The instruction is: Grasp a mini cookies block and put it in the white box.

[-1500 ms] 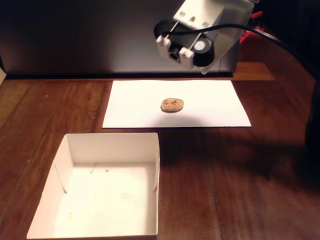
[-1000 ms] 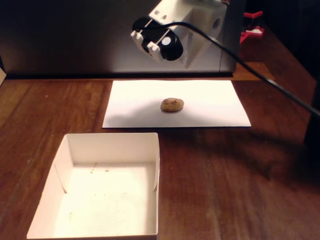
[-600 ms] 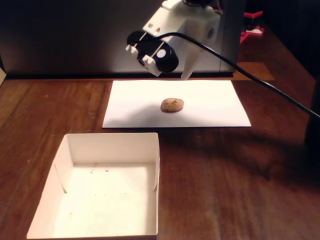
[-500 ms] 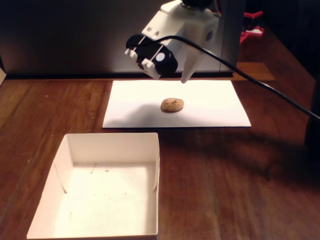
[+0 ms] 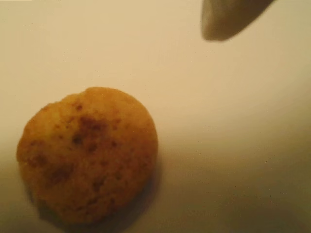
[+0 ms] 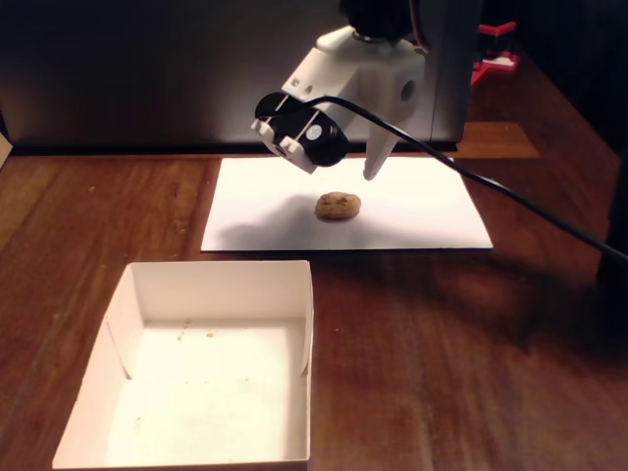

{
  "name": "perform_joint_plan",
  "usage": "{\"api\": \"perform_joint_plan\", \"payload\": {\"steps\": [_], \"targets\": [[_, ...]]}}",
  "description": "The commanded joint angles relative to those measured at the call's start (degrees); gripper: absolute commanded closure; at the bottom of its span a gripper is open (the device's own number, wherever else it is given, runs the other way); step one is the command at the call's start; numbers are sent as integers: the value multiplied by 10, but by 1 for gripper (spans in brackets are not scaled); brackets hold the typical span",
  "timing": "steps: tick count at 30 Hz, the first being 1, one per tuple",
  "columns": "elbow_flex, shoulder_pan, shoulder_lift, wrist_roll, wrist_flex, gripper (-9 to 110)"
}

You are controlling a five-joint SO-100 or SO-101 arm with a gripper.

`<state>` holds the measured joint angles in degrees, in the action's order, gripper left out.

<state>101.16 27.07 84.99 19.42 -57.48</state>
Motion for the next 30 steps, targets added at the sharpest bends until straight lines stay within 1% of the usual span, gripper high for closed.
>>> {"api": "perform_joint_plan", "payload": {"steps": [1,3,12,16,30], "targets": [[-40,-1,11,3,8,68],[-40,-3,2,1,10,66],[-42,-4,-28,3,14,65],[-42,-9,-42,-2,23,61],[-44,-11,-76,24,43,62]]}}
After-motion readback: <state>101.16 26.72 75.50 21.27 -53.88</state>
